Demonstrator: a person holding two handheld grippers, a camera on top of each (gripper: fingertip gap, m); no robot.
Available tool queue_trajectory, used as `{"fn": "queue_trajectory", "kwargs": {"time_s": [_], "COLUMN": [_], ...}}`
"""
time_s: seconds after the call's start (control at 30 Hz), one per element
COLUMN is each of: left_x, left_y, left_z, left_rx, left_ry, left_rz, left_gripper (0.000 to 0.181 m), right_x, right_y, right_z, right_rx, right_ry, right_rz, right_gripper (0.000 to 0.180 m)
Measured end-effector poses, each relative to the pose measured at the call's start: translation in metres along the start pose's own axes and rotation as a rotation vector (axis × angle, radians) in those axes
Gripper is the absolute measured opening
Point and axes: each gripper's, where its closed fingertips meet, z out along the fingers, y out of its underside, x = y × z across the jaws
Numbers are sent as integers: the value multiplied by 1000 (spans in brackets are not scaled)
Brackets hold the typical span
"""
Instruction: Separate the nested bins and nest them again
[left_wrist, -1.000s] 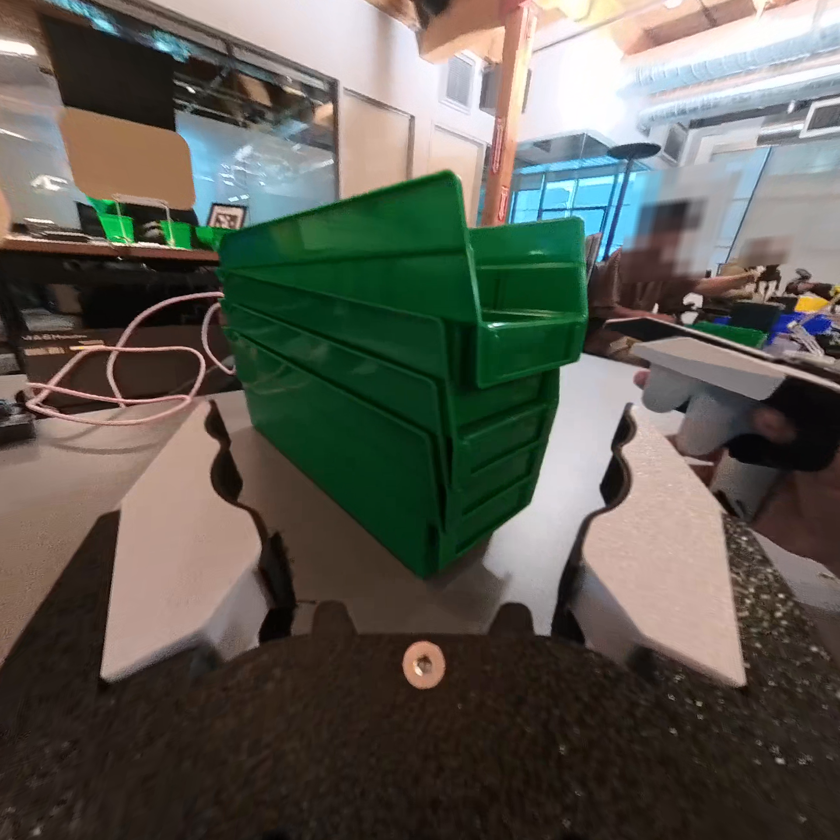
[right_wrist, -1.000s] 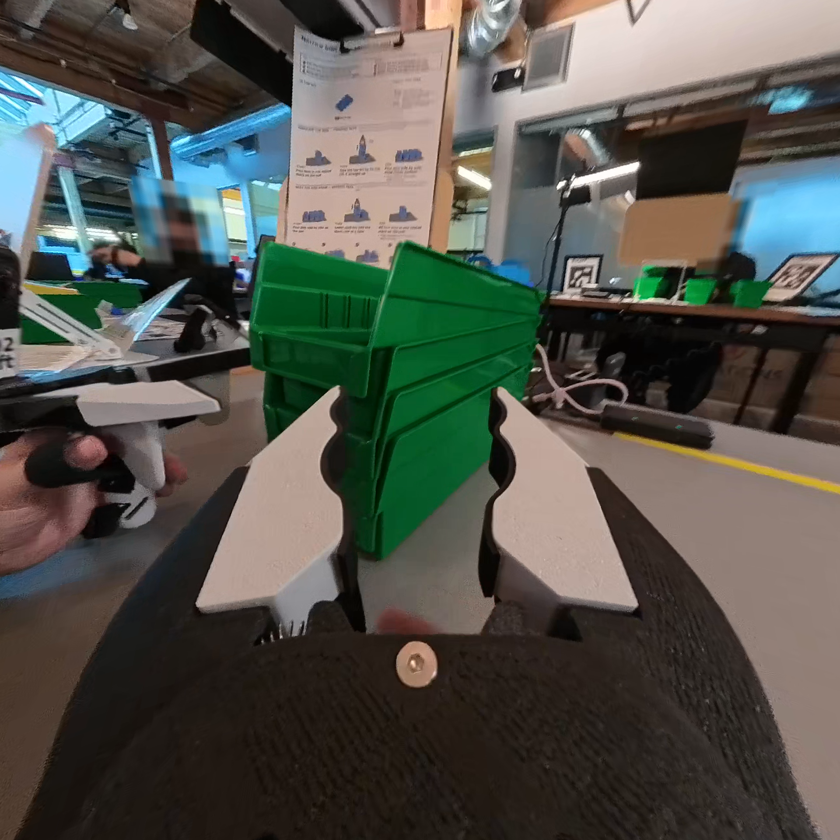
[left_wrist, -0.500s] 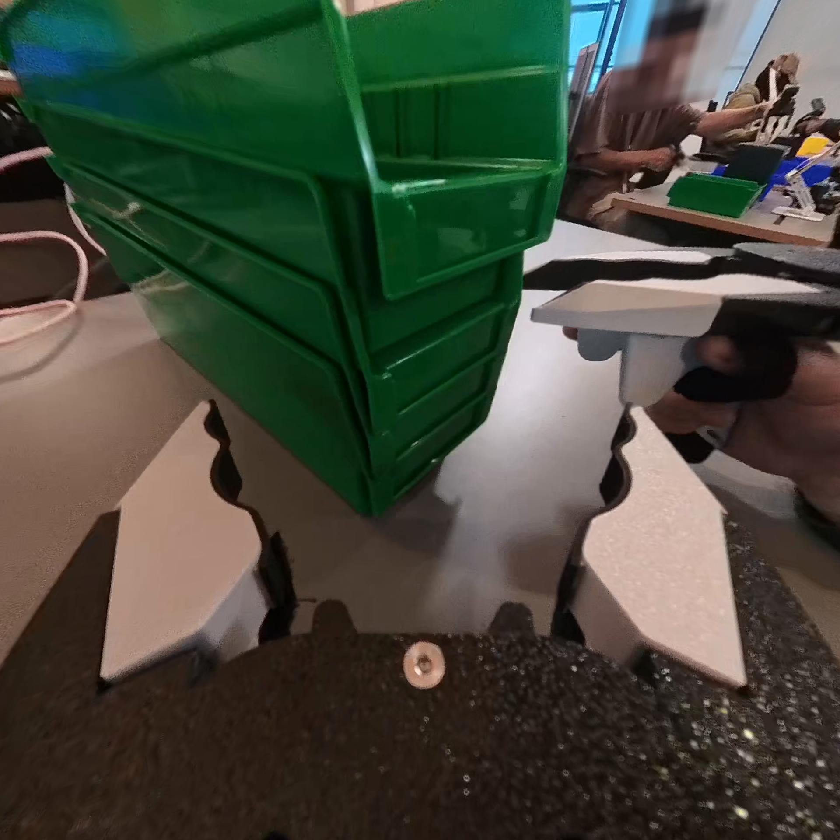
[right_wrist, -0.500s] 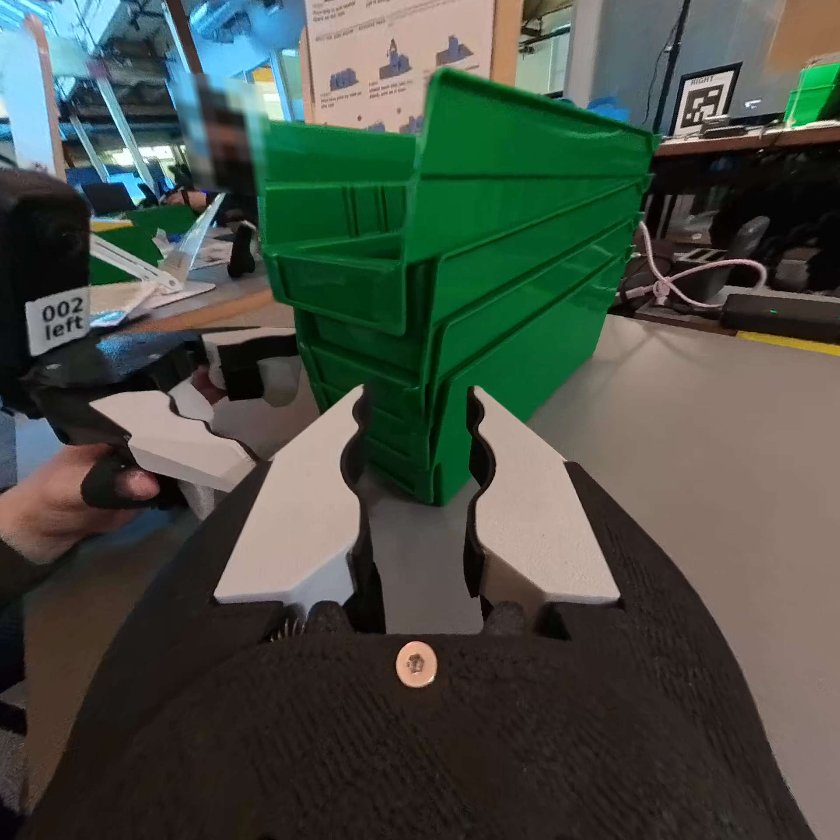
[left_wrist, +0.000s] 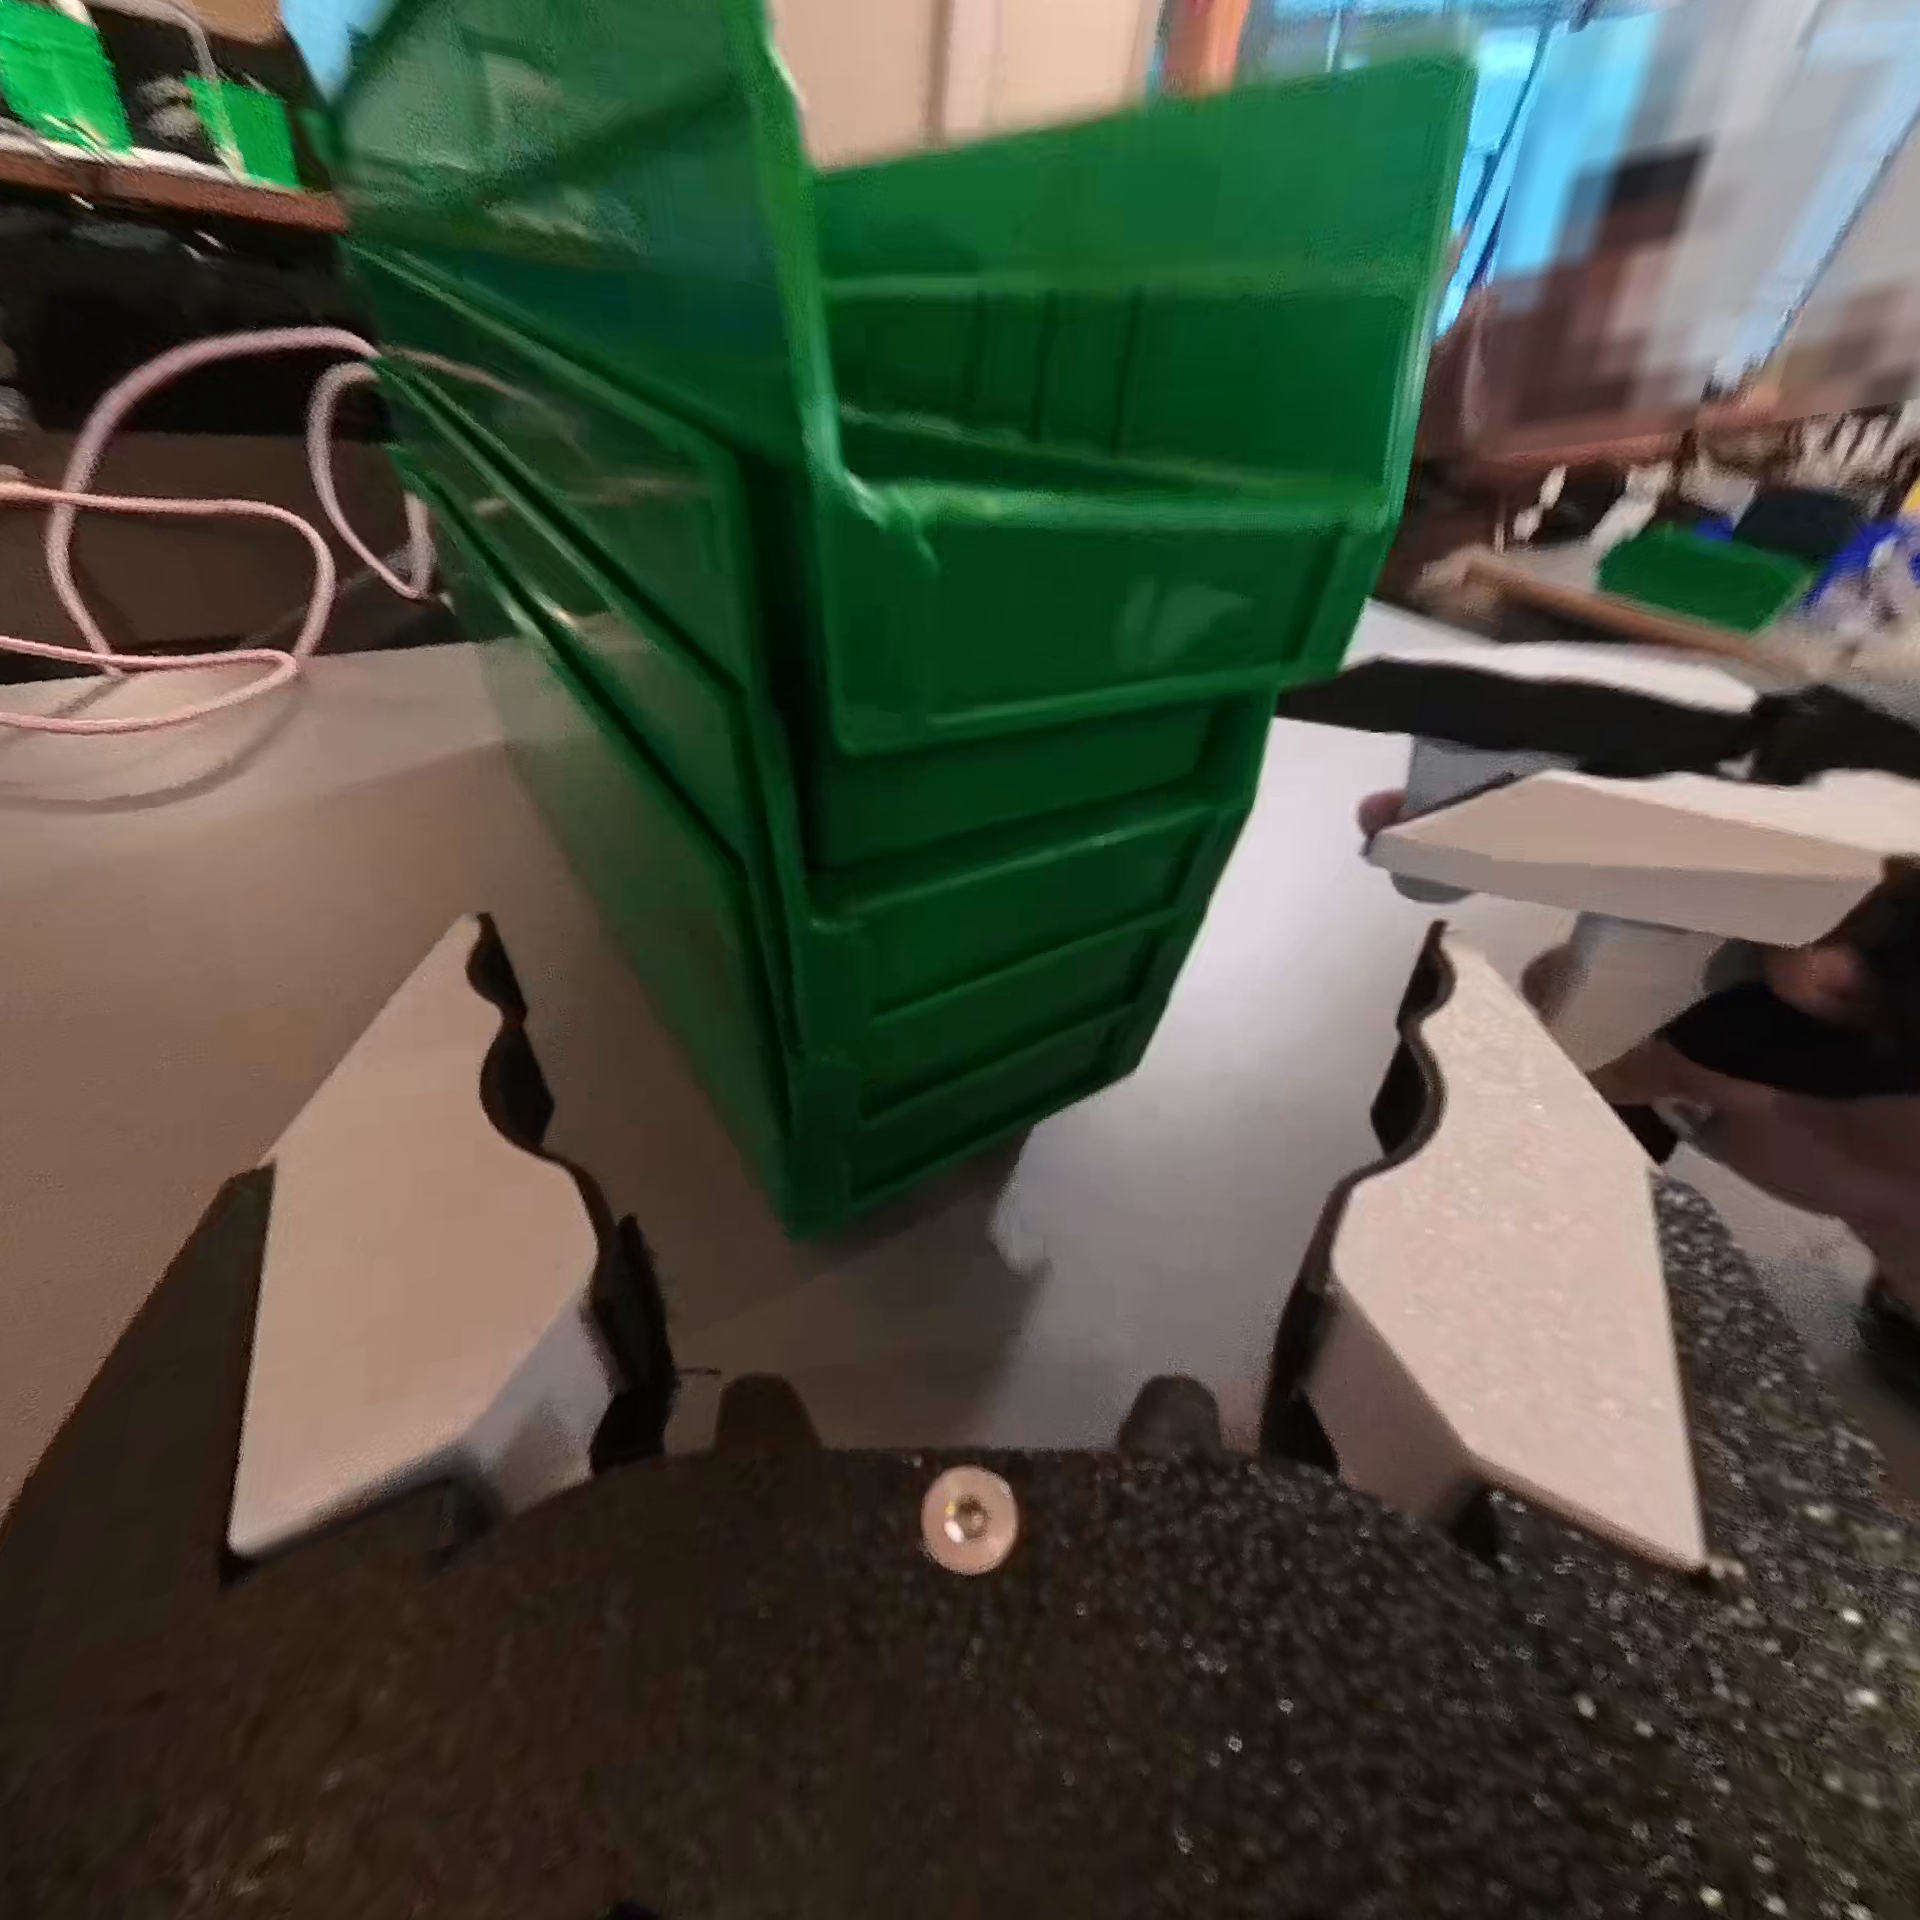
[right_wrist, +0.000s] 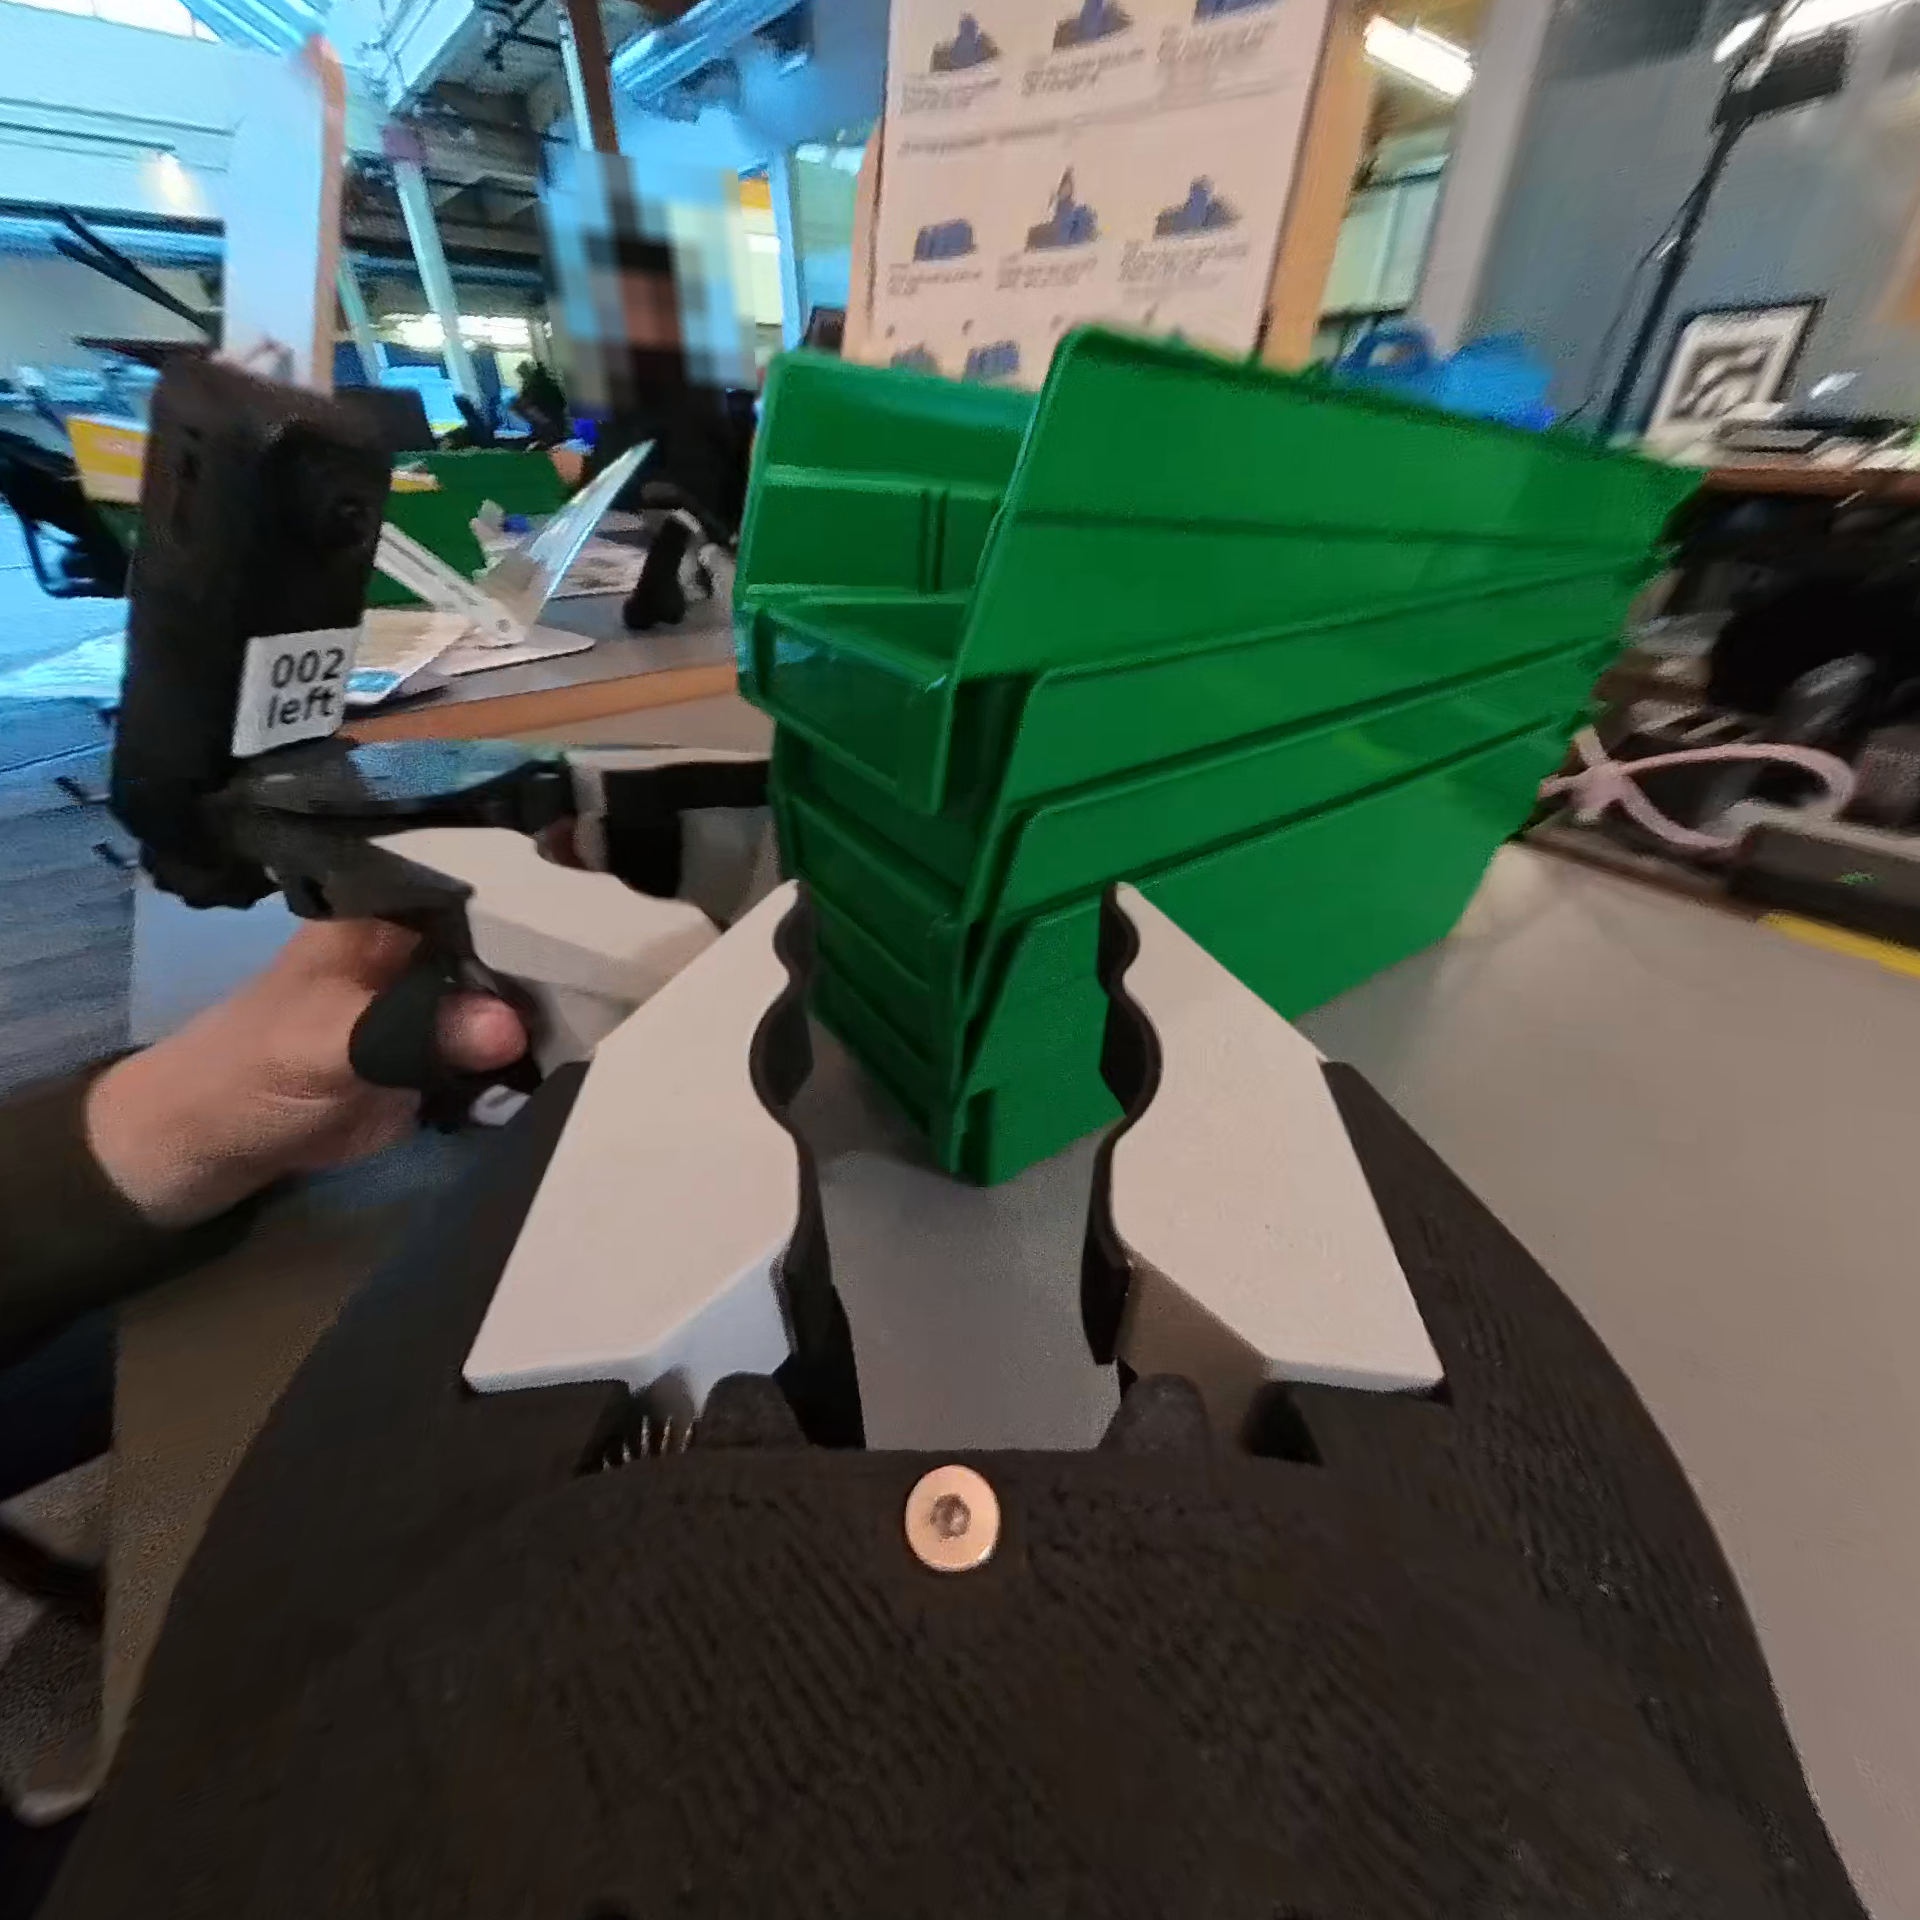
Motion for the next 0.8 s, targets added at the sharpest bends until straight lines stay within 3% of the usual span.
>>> {"fn": "queue_trajectory", "kwargs": {"time_s": [0.13, 0.27, 0.43, 0.53, 0.63, 0.8], "left_x": [-1, 9, 18, 10, 5, 3], "left_y": [-15, -3, -13, -2, 12, 8], "left_z": [-3, 13, 21, 25, 29, 25], "left_rx": [92, 10, 37, -3, -62, -41], "left_ry": [-30, -78, -94, -97, -77, -46], "left_rz": [-77, -16, 41, -12, -80, -128], "left_gripper": [159, 159, 159, 159, 159, 134], "right_x": [10, 14, -10, -31, -30, -34], "right_y": [-34, -66, -116, -118, -125, -81], "right_z": [-30, -34, -16, 3, 31, 61], "right_rx": [69, -42, -174, -370, -482, -858], "right_ry": [20, 41, -108, -232, -219, -317], "right_rz": [-49, -146, -248, -365, -562, -674], "right_gripper": [54, 55, 59, 53, 38, 43]}}
